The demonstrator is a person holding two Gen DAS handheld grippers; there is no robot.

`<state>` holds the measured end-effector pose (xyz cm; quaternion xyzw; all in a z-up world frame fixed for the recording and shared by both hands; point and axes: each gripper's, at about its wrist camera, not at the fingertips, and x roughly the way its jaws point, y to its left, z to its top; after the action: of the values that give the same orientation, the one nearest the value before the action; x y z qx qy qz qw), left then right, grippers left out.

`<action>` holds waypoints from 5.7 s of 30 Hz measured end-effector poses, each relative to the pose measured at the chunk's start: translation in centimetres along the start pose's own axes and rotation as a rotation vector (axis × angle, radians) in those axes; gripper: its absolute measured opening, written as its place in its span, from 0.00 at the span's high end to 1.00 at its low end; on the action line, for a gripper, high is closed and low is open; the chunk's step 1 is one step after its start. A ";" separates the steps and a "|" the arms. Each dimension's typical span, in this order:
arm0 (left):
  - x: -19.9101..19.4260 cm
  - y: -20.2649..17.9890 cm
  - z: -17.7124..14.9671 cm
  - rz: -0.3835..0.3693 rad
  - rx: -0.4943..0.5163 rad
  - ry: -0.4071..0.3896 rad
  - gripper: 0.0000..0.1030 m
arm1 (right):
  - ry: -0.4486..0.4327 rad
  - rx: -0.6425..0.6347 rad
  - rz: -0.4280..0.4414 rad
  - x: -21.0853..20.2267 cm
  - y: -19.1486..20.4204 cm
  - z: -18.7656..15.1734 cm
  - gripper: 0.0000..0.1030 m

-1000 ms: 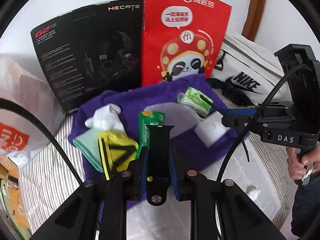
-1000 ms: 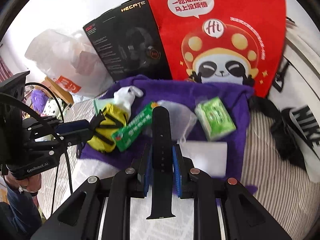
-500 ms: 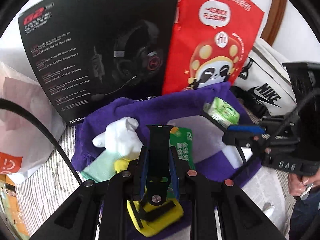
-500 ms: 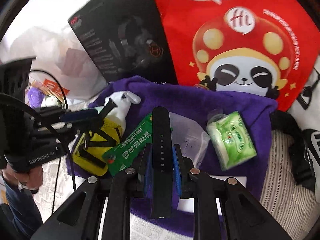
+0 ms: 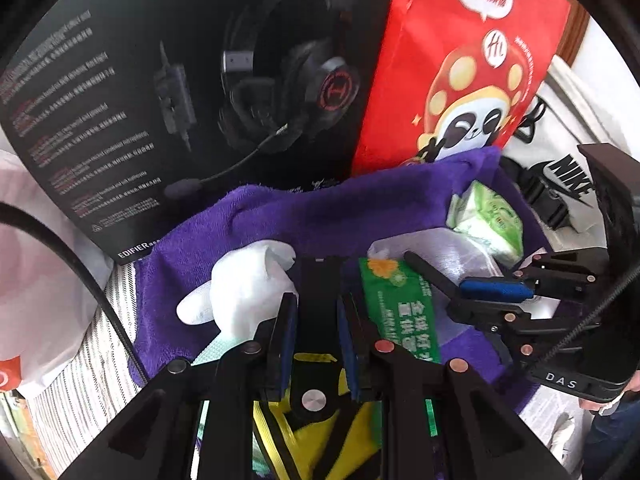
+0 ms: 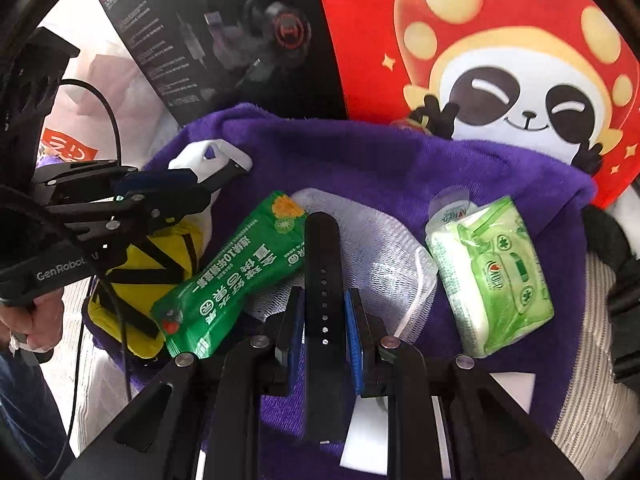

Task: Organize soft objects
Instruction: 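Carry both black straps onto the purple towel with both grippers, then lower the black straps onto the towel and open both grippers, then grasp the crumpled white tissue on the newspaper with the right gripper, then lift the white tissue with the right gripper while the left approaches the fruit-print sachet, then grasp the orange fruit-print sachet with the left gripper while the right holds the tissue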

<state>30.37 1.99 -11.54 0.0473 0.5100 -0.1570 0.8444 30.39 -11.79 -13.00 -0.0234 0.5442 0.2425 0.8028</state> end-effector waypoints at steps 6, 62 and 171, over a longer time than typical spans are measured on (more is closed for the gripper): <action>1.7 0.3 -0.2 -0.006 -0.008 0.031 0.80 | -0.003 -0.021 0.010 0.2 0.0 -0.2 0.80; -10.8 -7.9 -14.5 -0.012 -0.043 -0.048 0.44 | -0.125 -0.066 -0.181 -8.6 3.8 -24.2 0.43; -5.1 -21.4 -22.2 -0.131 0.367 -0.024 0.16 | -0.246 0.202 -0.211 -19.8 -7.4 -27.0 0.73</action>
<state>2.61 -11.85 -15.89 0.1654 0.4648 -0.3026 0.8155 4.44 -33.60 -8.11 0.0299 0.4581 0.1020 0.8825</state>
